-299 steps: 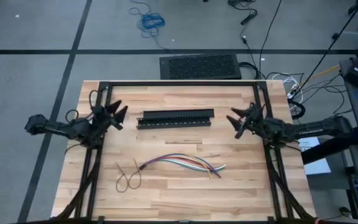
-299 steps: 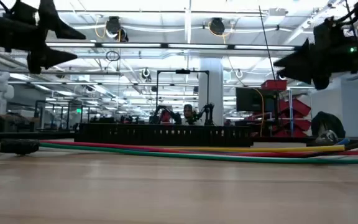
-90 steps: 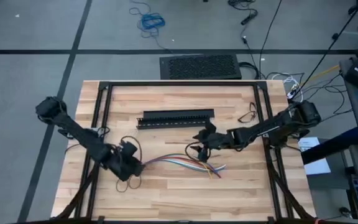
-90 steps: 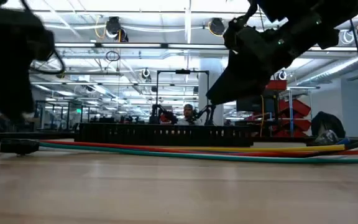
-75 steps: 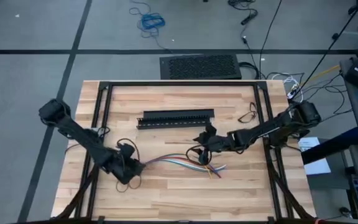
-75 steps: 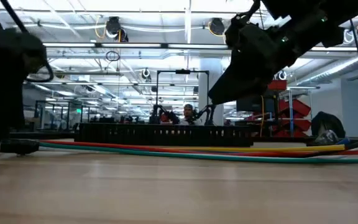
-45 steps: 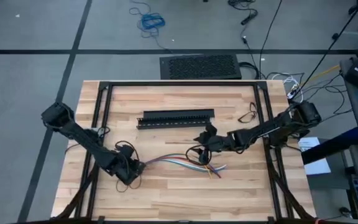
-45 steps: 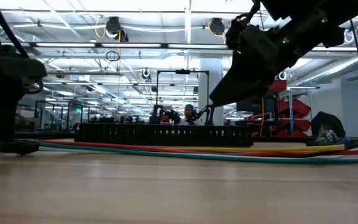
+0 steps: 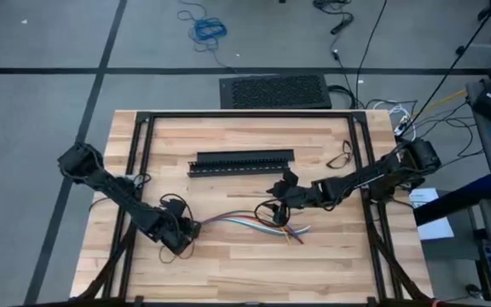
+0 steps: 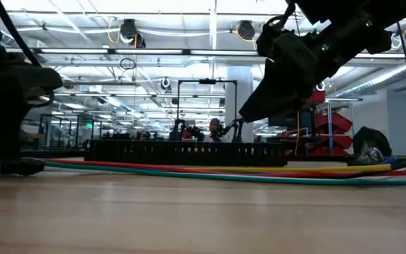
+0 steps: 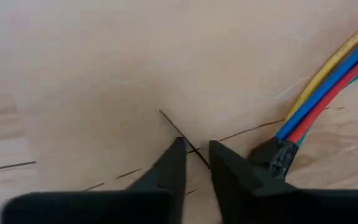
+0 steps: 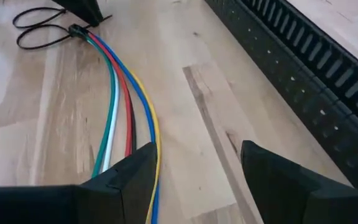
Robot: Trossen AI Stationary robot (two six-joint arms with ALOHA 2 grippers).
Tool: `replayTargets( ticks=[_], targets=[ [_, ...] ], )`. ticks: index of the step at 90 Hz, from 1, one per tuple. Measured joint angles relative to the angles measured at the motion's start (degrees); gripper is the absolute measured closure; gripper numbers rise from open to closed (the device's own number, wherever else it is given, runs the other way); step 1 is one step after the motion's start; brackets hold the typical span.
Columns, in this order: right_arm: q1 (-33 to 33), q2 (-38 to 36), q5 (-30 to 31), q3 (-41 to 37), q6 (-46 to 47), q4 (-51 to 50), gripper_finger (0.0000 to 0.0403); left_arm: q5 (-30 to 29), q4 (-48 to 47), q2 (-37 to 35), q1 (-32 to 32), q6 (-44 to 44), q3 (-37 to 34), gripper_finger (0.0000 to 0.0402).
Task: Ziptie cables
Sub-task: Wrap the cables together using a zip tie
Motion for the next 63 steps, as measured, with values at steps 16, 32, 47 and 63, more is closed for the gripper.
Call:
replayTargets(
  ticks=[16,32,47,63],
  targets=[
    [0.0,0.0,0.0,0.0,0.0,0.0,0.0179,-1.1,-0.1,2.6,-0.4,1.6,0.3,0.0397],
    [0.0,0.0,0.0,0.0,-0.4,0.0,0.0179,-2.6,-0.3,1.9,-0.3,1.3,0.2,0.04],
    [0.0,0.0,0.1,0.0,-5.9,1.8,0.0185,-9.7,-8.4,-1.1,1.0,1.5,2.7,0.0401],
    [-0.3,0.0,-0.2,0.0,-11.9,9.5,0.021,-21.9,-13.1,-4.9,3.0,7.0,8.6,0.0401]
  ],
)
